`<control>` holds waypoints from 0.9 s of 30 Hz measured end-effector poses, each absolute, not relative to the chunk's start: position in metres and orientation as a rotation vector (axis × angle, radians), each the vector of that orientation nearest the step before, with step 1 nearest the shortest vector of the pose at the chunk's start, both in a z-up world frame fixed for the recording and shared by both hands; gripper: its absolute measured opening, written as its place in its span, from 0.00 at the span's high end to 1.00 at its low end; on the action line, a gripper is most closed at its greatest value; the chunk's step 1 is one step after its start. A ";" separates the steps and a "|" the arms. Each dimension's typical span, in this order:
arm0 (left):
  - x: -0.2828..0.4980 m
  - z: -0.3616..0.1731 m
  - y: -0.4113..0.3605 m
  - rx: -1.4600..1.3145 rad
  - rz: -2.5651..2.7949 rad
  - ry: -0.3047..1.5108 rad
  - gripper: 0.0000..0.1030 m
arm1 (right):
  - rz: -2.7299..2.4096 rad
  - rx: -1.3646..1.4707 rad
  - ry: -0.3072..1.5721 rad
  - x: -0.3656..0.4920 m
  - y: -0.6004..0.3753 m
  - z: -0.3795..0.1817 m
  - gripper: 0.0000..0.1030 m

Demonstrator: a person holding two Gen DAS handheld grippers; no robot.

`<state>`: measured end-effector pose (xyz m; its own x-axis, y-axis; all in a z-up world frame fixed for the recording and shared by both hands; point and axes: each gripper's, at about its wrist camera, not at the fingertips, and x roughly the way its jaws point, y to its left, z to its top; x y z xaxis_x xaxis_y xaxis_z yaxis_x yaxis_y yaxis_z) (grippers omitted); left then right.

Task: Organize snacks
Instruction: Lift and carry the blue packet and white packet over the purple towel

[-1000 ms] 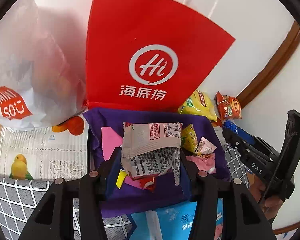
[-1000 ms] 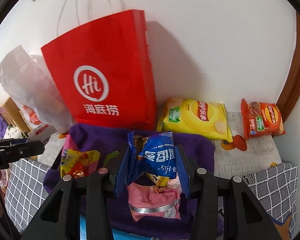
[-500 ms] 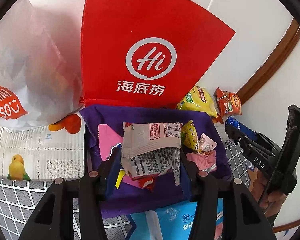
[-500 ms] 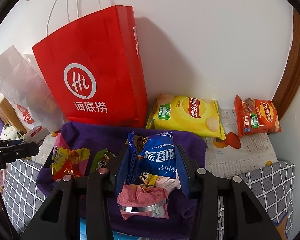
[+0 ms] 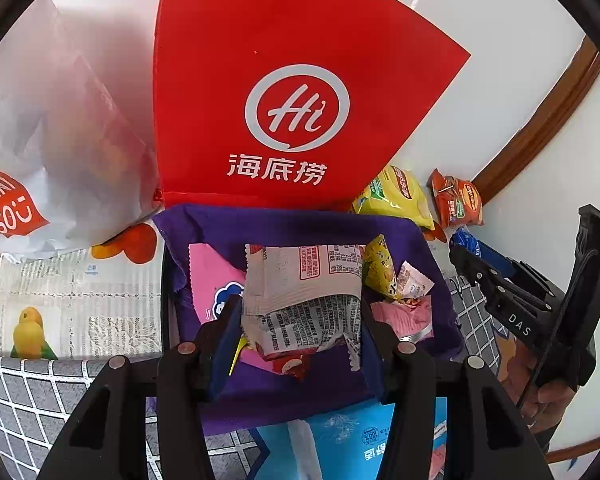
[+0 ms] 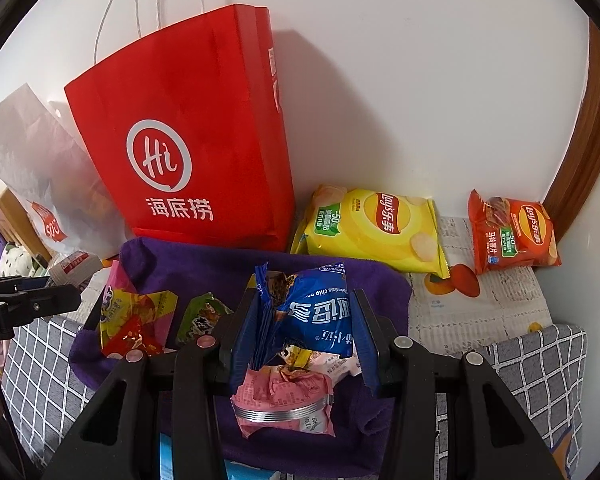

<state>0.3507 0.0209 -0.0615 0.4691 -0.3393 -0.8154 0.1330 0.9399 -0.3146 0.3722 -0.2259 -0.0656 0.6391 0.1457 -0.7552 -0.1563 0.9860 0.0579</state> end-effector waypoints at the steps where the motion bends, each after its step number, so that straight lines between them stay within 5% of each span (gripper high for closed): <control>1: 0.351 -0.062 0.020 -0.217 -0.293 1.045 0.51 | 0.172 -0.017 0.860 0.372 -0.226 -0.066 0.57; 27: 0.354 -0.073 0.017 -0.213 -0.292 1.080 0.50 | 0.202 -0.071 0.934 0.376 -0.208 -0.085 0.56</control>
<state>0.3543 0.0175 -0.0726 0.4389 -0.3356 -0.8335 0.1295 0.9416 -0.3109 0.3761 -0.2078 -0.0849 0.5771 0.1419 -0.8043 -0.2035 0.9787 0.0266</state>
